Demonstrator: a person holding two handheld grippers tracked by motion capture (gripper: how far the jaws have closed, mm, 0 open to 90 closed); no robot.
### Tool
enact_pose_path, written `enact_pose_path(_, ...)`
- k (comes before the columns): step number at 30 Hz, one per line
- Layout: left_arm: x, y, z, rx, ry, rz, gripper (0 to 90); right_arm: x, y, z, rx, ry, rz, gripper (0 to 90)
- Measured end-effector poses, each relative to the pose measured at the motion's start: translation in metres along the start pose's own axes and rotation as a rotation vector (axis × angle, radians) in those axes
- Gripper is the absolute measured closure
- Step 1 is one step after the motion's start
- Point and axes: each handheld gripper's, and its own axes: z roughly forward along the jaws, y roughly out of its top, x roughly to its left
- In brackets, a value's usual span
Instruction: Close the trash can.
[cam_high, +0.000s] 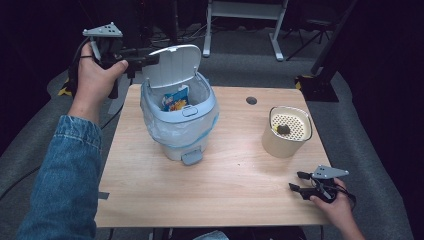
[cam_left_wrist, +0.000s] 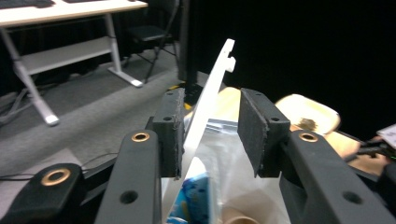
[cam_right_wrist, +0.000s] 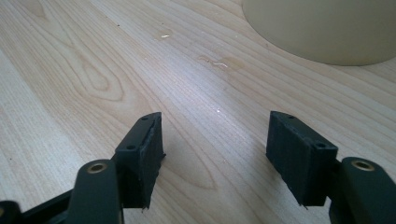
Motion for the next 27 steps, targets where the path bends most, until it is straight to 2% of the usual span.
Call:
enact_pose_path(5,-0.011,-0.004,0.003,-0.013,-0.076,0.009,63.1,0.0,0.0,0.0,0.001,0.0,-0.003,36.7)
enact_pose_path(6,-0.015,-0.005,0.005,-0.015,-0.102,0.007,62.8,0.0,0.0,0.0,0.001,0.0,-0.003,36.7)
enact_pose_path(8,-0.02,-0.007,0.009,-0.004,-0.128,0.01,61.6,0.0,0.0,0.0,0.001,0.0,-0.002,36.7)
enact_pose_path(13,-0.024,-0.014,0.024,0.04,-0.156,-0.018,62.8,0.0,0.0,0.0,0.001,0.0,-0.003,36.7)
enact_pose_path(18,-0.034,-0.019,0.034,0.064,-0.238,-0.051,66.2,0.0,0.0,0.0,0.001,0.0,-0.003,36.7)
enact_pose_path(20,-0.035,-0.02,0.037,0.077,-0.245,-0.057,67.6,0.0,0.0,0.0,0.001,0.0,-0.003,36.7)
enact_pose_path(22,-0.032,-0.022,0.04,0.091,-0.248,-0.069,73.1,0.0,0.0,0.0,0.001,0.0,-0.003,36.7)
enact_pose_path(24,-0.03,-0.023,0.041,0.082,-0.269,-0.097,73.8,0.0,0.0,0.0,0.001,0.0,-0.004,36.7)
enact_pose_path(27,-0.03,-0.023,0.043,0.083,-0.285,-0.106,78.6,0.0,0.0,0.0,0.001,0.0,-0.004,36.7)
